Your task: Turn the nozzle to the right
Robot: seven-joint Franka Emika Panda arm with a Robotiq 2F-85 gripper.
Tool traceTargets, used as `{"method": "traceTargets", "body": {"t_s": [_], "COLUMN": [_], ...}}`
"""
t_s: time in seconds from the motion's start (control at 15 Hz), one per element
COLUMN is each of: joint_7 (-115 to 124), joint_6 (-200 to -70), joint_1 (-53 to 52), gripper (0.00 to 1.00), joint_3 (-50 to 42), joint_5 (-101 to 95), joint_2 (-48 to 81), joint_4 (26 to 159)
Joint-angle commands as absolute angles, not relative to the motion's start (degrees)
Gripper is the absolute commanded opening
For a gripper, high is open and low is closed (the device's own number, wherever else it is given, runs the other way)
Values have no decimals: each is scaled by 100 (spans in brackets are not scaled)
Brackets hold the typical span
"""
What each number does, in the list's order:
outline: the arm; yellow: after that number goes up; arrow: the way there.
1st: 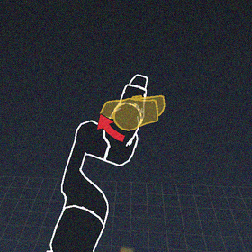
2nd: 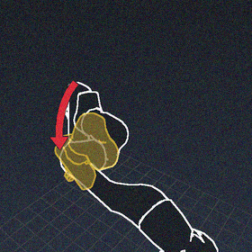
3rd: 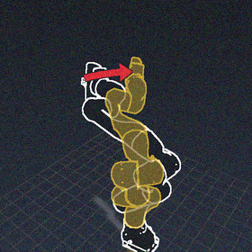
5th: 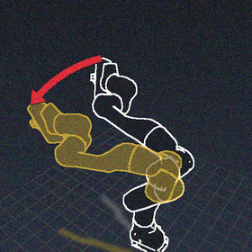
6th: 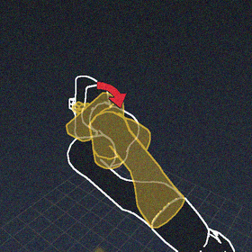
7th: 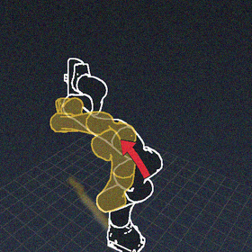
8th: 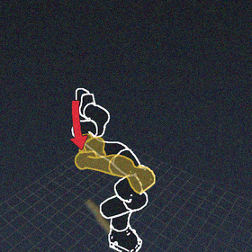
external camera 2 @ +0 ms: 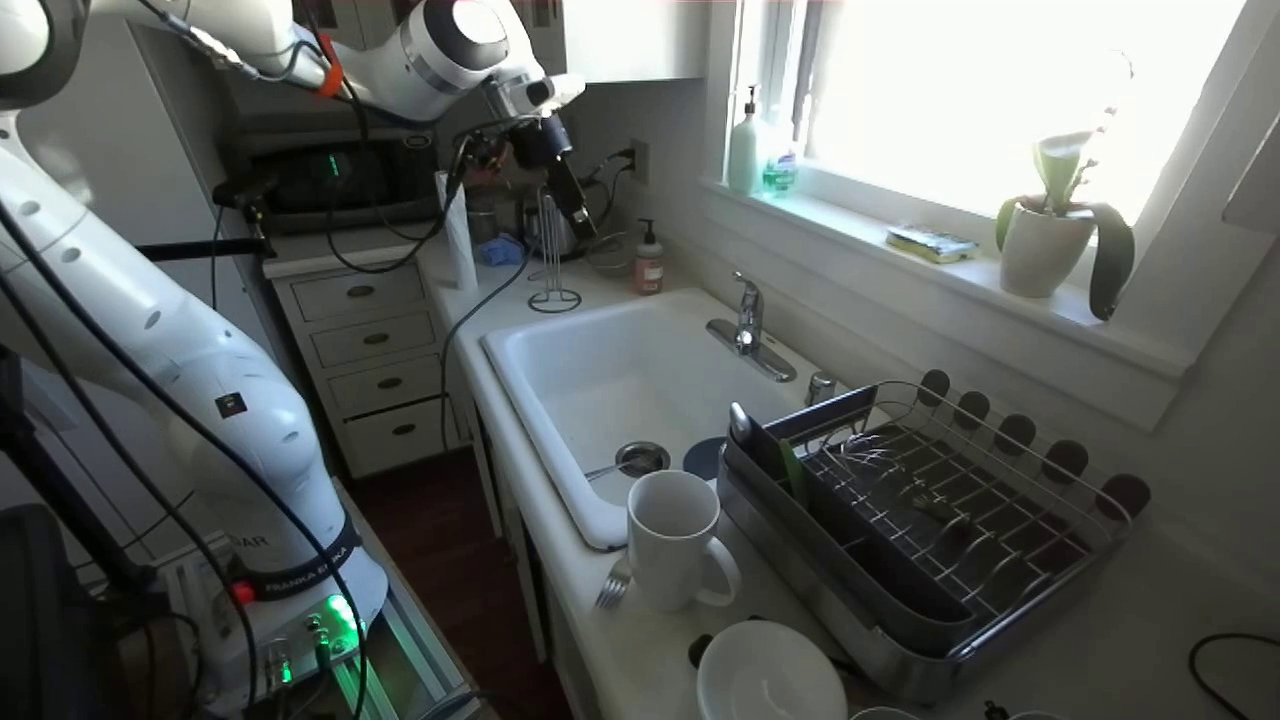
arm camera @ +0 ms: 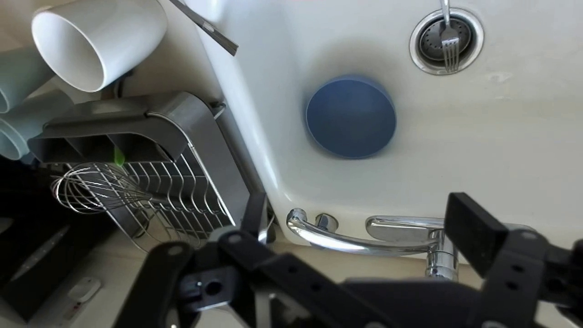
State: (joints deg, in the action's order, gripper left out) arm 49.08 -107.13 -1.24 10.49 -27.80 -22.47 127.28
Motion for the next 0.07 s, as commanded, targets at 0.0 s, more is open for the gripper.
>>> {"method": "traceTargets", "body": {"t_s": [0.0], "joint_7": [4896], "joint_6": [-10710], "joint_1": [-81], "gripper": [100], "joint_3": [1087], "joint_5": [-2767], "joint_2": [-2248], "joint_4": [12729]}}
